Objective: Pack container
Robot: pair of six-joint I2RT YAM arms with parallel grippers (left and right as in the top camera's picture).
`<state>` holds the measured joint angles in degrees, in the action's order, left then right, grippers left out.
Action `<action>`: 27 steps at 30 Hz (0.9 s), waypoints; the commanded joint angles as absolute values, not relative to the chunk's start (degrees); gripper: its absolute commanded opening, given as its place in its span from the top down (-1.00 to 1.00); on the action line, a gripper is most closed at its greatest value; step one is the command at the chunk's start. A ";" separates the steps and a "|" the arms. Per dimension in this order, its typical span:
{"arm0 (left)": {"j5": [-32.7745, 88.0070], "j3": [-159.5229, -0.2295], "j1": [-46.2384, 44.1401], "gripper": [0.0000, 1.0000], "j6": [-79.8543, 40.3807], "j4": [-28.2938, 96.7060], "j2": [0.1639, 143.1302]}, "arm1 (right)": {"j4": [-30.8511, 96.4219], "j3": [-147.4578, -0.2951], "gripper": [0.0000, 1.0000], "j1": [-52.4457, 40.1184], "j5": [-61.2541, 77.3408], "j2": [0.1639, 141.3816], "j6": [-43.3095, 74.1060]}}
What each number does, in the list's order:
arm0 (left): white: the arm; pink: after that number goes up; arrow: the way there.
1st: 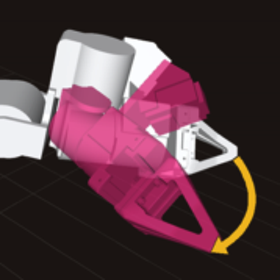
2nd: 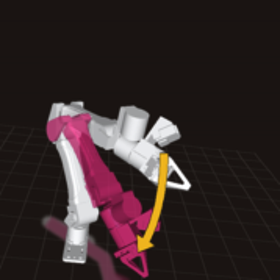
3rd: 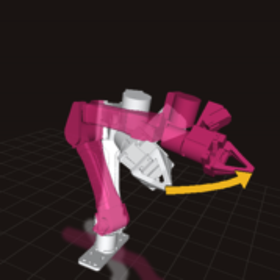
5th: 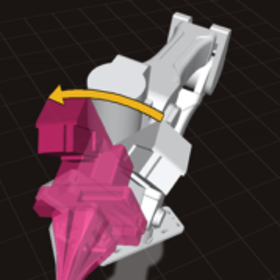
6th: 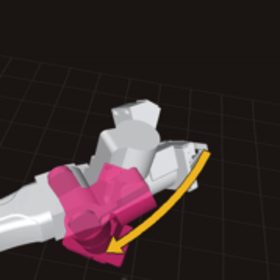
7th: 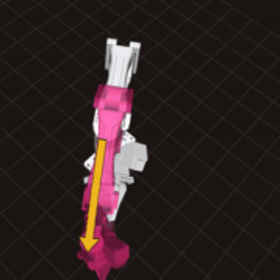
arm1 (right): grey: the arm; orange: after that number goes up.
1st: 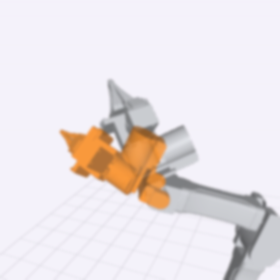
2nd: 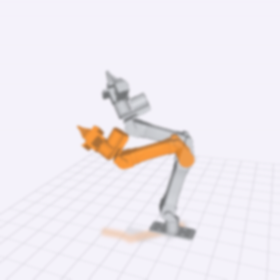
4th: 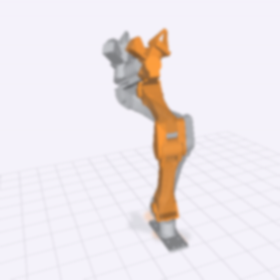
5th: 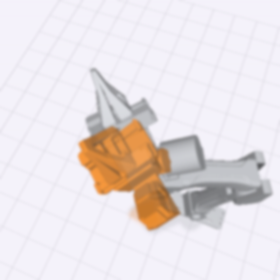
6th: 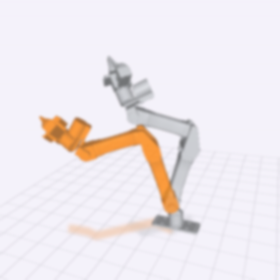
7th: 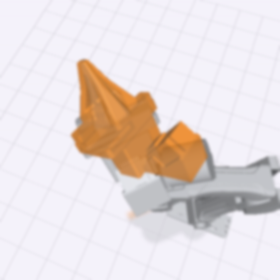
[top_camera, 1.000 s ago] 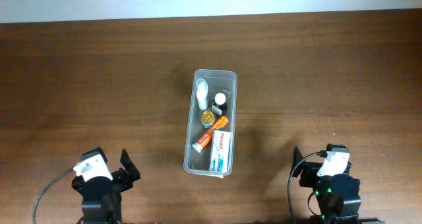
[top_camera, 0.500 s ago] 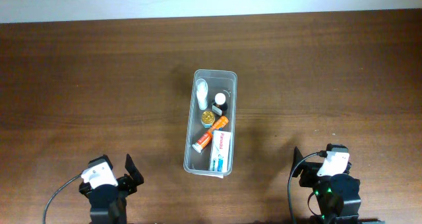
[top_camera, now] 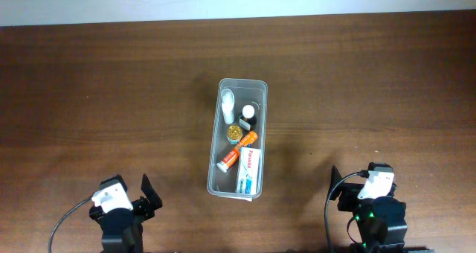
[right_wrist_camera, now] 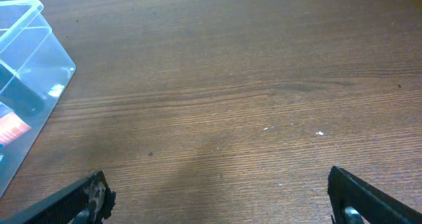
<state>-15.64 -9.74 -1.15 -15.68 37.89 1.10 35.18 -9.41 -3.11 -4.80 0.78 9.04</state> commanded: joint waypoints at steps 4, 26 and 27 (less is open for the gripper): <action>-15.20 -9.43 -0.84 -0.99 -15.84 37.74 0.34 | 35.07 -8.93 -0.97 -3.36 -4.51 0.19 9.43; -15.20 -9.43 -0.84 -0.99 -15.84 37.74 0.34 | 35.09 -8.93 -0.97 -3.36 -4.49 0.19 9.43; -15.20 -9.43 -0.84 -0.99 -15.84 37.74 0.34 | 35.07 -8.93 -0.97 -3.36 -4.51 0.19 9.43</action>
<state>-15.64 -9.74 -1.15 -15.68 37.89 1.10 35.18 -9.41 -3.11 -4.78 0.78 9.06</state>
